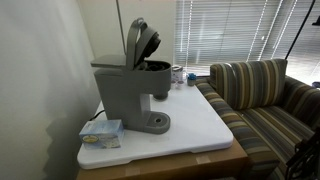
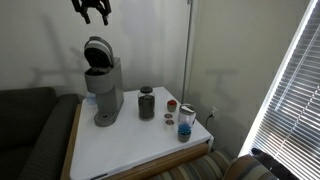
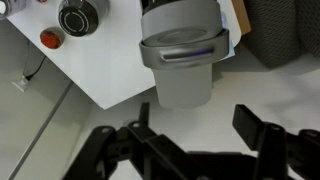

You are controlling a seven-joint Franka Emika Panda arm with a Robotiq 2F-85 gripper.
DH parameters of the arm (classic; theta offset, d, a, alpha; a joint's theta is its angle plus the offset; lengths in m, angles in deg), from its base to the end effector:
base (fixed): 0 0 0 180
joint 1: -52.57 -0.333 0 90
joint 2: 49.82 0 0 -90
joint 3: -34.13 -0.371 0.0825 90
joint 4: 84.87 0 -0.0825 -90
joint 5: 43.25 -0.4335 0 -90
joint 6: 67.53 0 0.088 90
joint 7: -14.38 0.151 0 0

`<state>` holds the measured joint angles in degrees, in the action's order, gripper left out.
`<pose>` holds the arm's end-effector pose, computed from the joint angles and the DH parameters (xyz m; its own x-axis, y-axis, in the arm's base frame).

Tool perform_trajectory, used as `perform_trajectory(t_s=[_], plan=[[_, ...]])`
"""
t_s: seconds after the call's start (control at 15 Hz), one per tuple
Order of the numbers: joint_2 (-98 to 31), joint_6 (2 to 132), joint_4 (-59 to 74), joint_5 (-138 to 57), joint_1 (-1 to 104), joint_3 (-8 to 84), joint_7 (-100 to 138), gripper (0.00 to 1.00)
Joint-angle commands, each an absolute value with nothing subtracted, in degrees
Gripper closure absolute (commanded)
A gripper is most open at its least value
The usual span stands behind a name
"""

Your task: Close the coffee maker

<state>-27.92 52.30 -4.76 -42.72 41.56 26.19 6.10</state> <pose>0.7487 0.2377 0.5224 0.8510 0.4226 0.3119 0.4441 -0.8960 0.0025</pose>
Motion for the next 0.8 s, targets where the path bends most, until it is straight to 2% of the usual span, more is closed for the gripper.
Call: perform_trajectory(t_s=[0.0, 0.47, 0.6, 0.73], plan=[[-22.66, 49.65, -11.48, -42.98, 42.36, 24.92, 0.0, 0.44], [-18.01, 45.17, -16.14, -47.04, 43.31, 23.88, -1.58, 0.94], [-17.95, 43.52, -16.13, -48.2, 43.24, 24.15, -0.53, 1.0], [-18.41, 41.77, -15.57, -49.57, 43.35, 24.2, 0.2, 1.0]])
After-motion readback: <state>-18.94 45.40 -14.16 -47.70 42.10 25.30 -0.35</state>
